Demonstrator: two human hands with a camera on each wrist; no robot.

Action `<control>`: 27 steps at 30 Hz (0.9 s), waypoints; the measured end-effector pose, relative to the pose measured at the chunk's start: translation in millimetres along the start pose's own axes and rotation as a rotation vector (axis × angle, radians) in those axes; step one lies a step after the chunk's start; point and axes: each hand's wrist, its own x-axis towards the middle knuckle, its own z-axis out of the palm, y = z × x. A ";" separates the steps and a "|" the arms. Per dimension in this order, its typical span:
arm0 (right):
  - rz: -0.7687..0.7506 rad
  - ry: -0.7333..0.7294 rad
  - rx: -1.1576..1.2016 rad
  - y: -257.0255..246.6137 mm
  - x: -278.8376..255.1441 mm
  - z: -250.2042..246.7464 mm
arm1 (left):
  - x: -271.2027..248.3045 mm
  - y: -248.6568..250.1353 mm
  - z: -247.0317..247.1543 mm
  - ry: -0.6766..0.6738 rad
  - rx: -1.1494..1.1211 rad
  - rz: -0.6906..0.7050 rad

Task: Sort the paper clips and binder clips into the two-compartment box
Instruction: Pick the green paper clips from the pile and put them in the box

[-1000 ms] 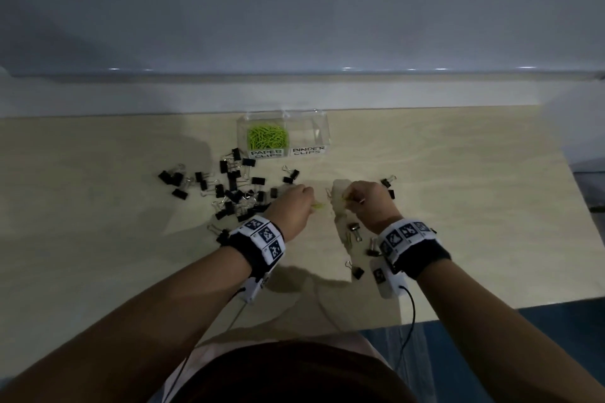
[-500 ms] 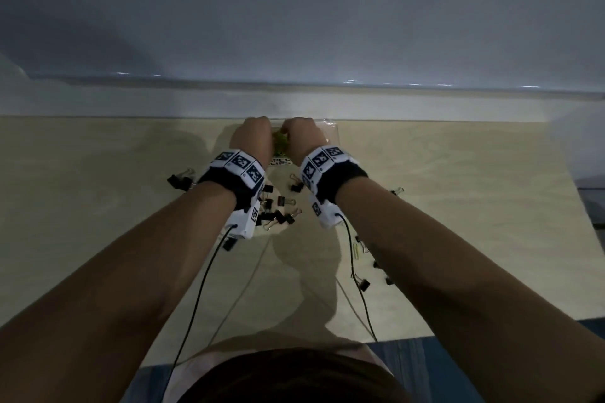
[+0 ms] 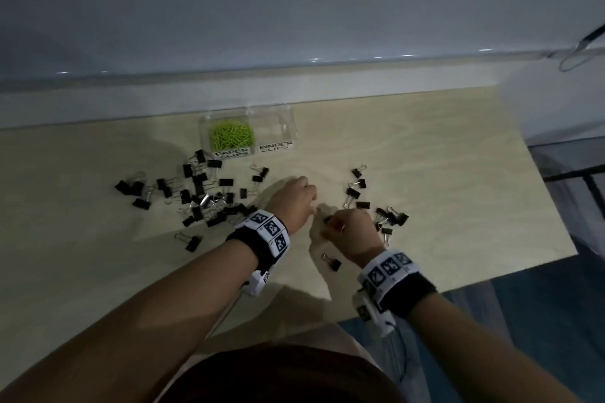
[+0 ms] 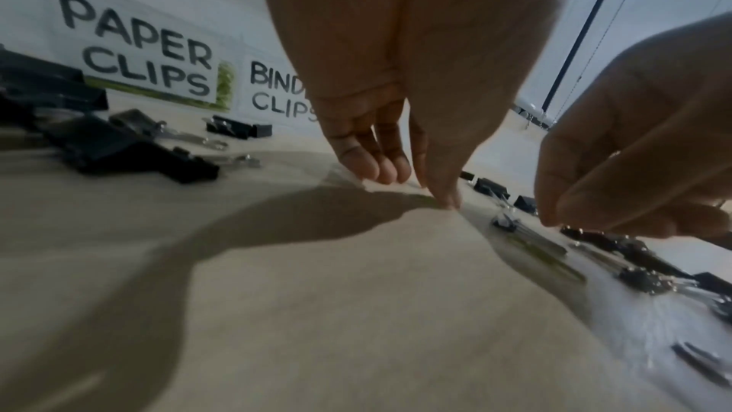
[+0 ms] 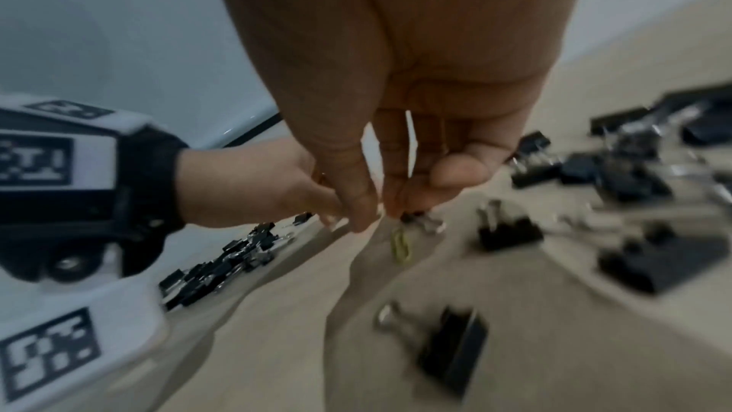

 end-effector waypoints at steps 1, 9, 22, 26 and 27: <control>0.036 0.028 0.027 3.3 -3.3 8.6 | 2.0 0.7 3.9 0.011 0.009 -0.008; 0.134 0.126 0.046 -2.3 -4.2 37.8 | -4.1 -2.0 5.4 -0.007 0.091 -0.017; -0.186 0.061 -0.069 -85.4 44.8 2.3 | -39.8 -53.1 -78.8 0.464 -0.263 -0.222; -0.307 0.189 0.012 -146.4 89.3 -10.6 | -28.9 -82.9 -116.7 0.609 -0.322 -0.307; -0.322 0.202 0.019 -157.6 97.5 -11.8 | -26.0 -88.2 -121.9 0.604 -0.312 -0.312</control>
